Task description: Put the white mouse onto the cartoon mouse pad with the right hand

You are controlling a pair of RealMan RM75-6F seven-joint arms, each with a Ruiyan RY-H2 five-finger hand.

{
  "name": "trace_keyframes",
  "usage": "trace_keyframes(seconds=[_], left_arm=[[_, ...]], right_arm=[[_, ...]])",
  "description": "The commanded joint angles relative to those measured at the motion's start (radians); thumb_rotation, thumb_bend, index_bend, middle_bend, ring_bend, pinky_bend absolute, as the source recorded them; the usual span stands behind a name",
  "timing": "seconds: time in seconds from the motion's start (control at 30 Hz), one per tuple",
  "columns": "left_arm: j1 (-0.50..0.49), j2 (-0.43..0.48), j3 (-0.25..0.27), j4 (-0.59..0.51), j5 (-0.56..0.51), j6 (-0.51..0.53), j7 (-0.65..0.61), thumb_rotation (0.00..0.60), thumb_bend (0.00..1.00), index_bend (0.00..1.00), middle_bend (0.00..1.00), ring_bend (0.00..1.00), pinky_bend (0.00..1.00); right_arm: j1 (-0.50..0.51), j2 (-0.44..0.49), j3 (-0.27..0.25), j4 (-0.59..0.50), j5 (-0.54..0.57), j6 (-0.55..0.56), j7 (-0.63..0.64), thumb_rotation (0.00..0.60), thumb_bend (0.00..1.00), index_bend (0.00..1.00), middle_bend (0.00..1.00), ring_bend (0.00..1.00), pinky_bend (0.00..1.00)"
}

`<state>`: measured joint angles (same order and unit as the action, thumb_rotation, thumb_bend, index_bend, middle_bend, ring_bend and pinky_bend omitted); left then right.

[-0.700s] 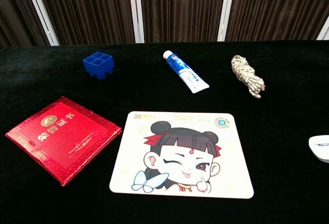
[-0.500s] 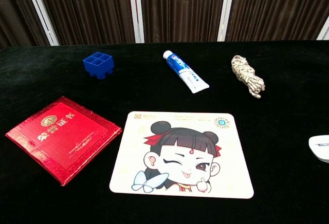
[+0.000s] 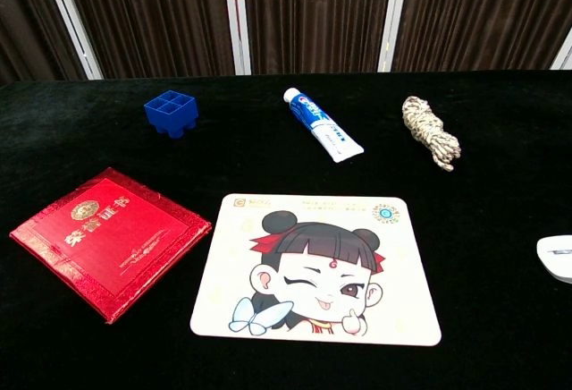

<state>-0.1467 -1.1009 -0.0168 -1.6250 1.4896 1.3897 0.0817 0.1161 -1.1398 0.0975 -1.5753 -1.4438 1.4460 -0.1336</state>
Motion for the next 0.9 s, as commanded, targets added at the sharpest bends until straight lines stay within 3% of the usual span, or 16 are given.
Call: trace_keyframes(seconds=[0.03, 0.47, 0.9], left_arm=[[-0.003, 0.000, 0.000, 0.000, -0.002, -0.005, -0.001, 0.600, 0.00, 0.00, 0.00, 0.00, 0.00], [-0.013, -0.002, -0.003, -0.006, -0.017, -0.026, 0.009, 0.600, 0.00, 0.00, 0.00, 0.00, 0.00], [-0.013, -0.001, -0.002, -0.003, -0.015, -0.025, -0.007, 0.600, 0.00, 0.00, 0.00, 0.00, 0.00]], right_arm=[[0.003, -0.002, 0.000, 0.001, 0.007, -0.010, -0.001, 0.600, 0.11, 0.07, 0.00, 0.00, 0.00], [0.015, -0.025, 0.004, -0.011, 0.056, -0.048, -0.044, 0.600, 0.11, 0.07, 0.00, 0.00, 0.00], [0.038, -0.169, 0.038, -0.043, 0.150, -0.031, -0.273, 0.600, 0.11, 0.07, 0.00, 0.00, 0.00]])
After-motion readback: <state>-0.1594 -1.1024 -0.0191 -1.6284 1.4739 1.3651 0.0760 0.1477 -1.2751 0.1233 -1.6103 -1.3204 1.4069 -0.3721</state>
